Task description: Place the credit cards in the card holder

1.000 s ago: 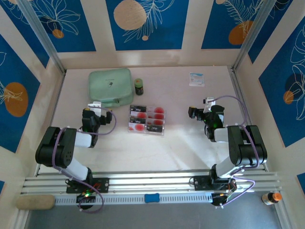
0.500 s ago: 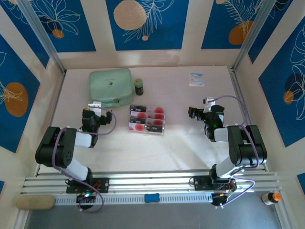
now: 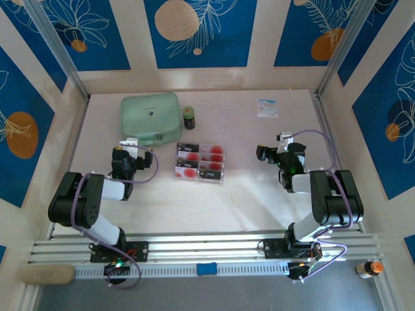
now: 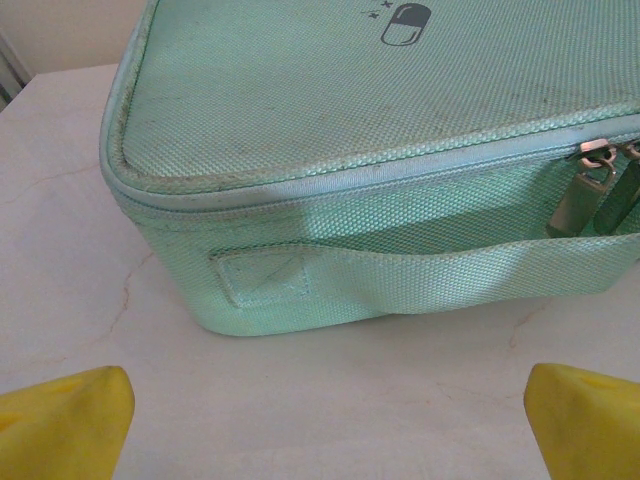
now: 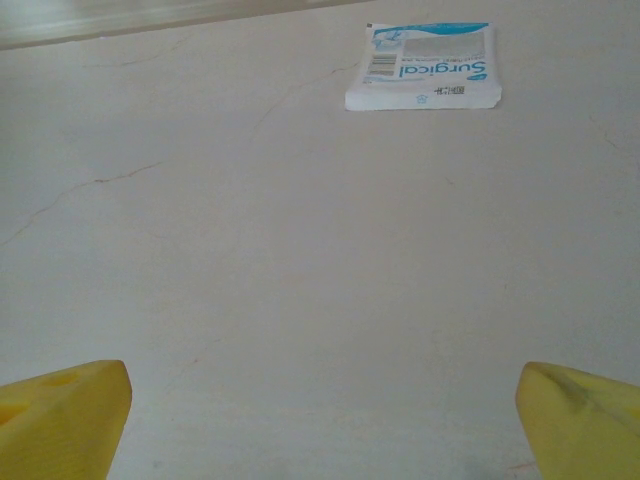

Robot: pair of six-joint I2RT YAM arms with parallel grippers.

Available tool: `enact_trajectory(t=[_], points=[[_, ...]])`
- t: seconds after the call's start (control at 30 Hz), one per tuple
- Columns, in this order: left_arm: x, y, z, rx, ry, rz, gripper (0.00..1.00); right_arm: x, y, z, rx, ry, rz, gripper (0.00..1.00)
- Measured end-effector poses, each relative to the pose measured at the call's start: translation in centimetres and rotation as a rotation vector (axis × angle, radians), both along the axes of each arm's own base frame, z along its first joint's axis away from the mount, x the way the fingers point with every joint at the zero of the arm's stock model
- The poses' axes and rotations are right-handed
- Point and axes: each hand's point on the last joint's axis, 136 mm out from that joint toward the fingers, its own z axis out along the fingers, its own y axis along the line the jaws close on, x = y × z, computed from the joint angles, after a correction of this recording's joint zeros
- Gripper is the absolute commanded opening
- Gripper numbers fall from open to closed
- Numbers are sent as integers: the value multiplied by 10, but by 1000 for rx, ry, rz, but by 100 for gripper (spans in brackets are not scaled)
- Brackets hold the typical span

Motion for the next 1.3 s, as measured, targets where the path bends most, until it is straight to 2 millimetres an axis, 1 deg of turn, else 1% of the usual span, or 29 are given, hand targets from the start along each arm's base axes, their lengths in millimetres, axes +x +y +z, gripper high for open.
enact_trajectory(t=[0.17, 0.2, 0.23, 0.27, 0.33, 0.37, 0.47, 0.5, 0.53, 0.57, 0.63, 0.67, 0.73, 0.8, 0.87, 0.9, 0.93, 1.0, 1.1, 1.17, 1.23, 1.3], points=[[-1, 1, 2, 2, 4, 5, 100, -2, -2, 3, 8, 19, 3, 99], [-3, 3, 4, 4, 10, 13, 100, -1, -1, 9, 8, 29, 4, 99], [-5, 5, 9, 8, 12, 26, 100, 1, -1, 19, 10, 32, 5, 99], [-5, 7, 16, 11, 10, 39, 100, 4, 0, 32, 16, 23, 4, 99], [-2, 11, 41, 4, -18, 67, 100, 12, -1, 71, 56, -8, -17, 99], [0, 13, 58, -9, -43, 82, 100, 17, -1, 96, 91, -32, -36, 99], [5, 15, 103, -74, -90, 119, 100, 19, -5, 151, 207, -61, -67, 99], [6, 16, 114, -104, -91, 132, 100, 17, -3, 163, 235, -65, -59, 99], [6, 16, 123, -134, -85, 143, 100, 14, 0, 170, 255, -60, -47, 99], [6, 16, 128, -169, -68, 156, 100, 10, 9, 172, 270, -42, -22, 99], [4, 14, 126, -225, -12, 179, 100, -2, 37, 165, 280, 25, 48, 99], [0, 12, 119, -253, 36, 190, 100, -11, 58, 156, 277, 76, 97, 99], [-10, 5, 99, -286, 131, 207, 100, -32, 98, 138, 257, 174, 192, 100], [-25, -6, 71, -296, 256, 218, 100, -60, 138, 119, 212, 268, 286, 100], [-38, -19, 50, -278, 351, 217, 100, -86, 166, 103, 167, 334, 351, 99], [-45, -24, 39, -265, 395, 219, 100, -98, 176, 92, 143, 371, 371, 99], [-51, -28, 31, -251, 427, 219, 100, -108, 183, 81, 118, 403, 381, 99], [-62, -36, 12, -215, 495, 221, 100, -128, 192, 51, 54, 489, 382, 98], [-72, -42, -10, -161, 572, 224, 100, -146, 192, 6, -55, 616, 336, 98], [-75, -46, -24, -128, 611, 225, 100, -151, 189, -18, -126, 668, 299, 98], [-77, -49, -36, -93, 650, 225, 100, -154, 185, -37, -200, 707, 263, 98], [-76, -52, -42, -72, 671, 224, 100, -153, 182, -47, -250, 726, 233, 98]])
